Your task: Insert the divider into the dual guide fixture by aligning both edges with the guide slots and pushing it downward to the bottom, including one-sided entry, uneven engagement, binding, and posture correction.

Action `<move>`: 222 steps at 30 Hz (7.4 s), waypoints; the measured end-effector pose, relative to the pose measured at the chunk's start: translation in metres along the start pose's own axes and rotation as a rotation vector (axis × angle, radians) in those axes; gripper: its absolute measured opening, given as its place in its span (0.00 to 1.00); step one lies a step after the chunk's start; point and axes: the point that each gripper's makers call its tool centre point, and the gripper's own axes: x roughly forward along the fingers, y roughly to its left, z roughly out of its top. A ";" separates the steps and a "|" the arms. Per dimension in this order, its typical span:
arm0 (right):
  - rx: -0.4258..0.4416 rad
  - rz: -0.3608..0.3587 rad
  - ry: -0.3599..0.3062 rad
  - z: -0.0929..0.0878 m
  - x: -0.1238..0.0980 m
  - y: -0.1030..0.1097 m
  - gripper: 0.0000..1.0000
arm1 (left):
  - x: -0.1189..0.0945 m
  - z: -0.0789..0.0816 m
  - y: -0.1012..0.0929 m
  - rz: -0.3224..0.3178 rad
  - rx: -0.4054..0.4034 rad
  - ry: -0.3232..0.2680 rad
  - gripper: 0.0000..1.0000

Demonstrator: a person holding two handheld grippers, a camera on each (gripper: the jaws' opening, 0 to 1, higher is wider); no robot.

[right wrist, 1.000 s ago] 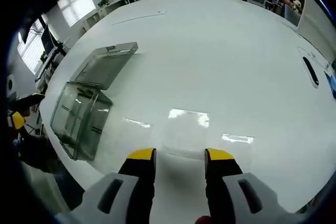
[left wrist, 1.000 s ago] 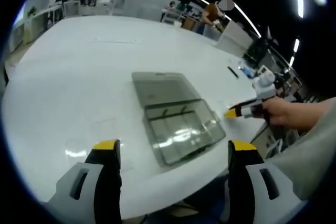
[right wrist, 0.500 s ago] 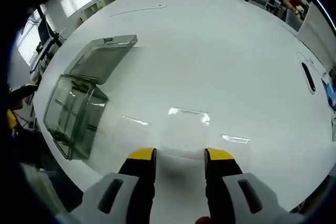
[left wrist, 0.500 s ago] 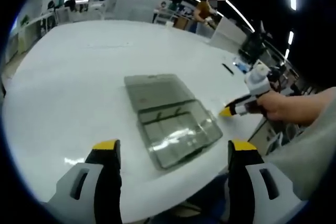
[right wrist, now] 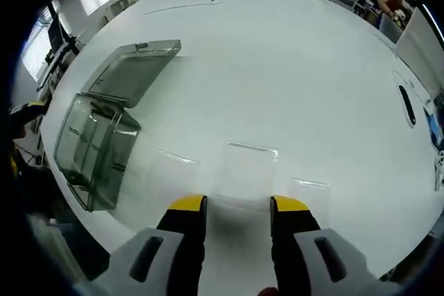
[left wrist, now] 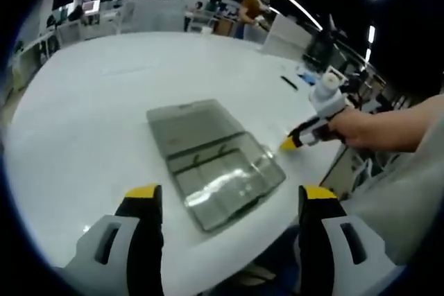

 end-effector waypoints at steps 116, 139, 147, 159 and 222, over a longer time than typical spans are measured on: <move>-0.389 0.127 -0.096 0.048 -0.047 0.038 0.27 | 0.037 0.013 -0.033 -0.169 0.234 0.023 0.78; -0.476 0.185 -0.204 0.059 -0.083 0.082 0.27 | 0.036 0.023 -0.036 -0.183 0.117 -0.039 0.70; -0.507 0.213 -0.246 0.063 -0.095 0.101 0.27 | 0.033 0.024 -0.038 -0.192 0.049 -0.064 0.62; -0.543 0.247 -0.271 0.063 -0.105 0.124 0.27 | 0.025 0.031 -0.038 -0.194 -0.038 -0.123 0.53; -0.349 0.417 -0.385 0.071 -0.130 0.177 0.27 | 0.017 0.060 -0.050 -0.303 -0.395 -0.289 0.00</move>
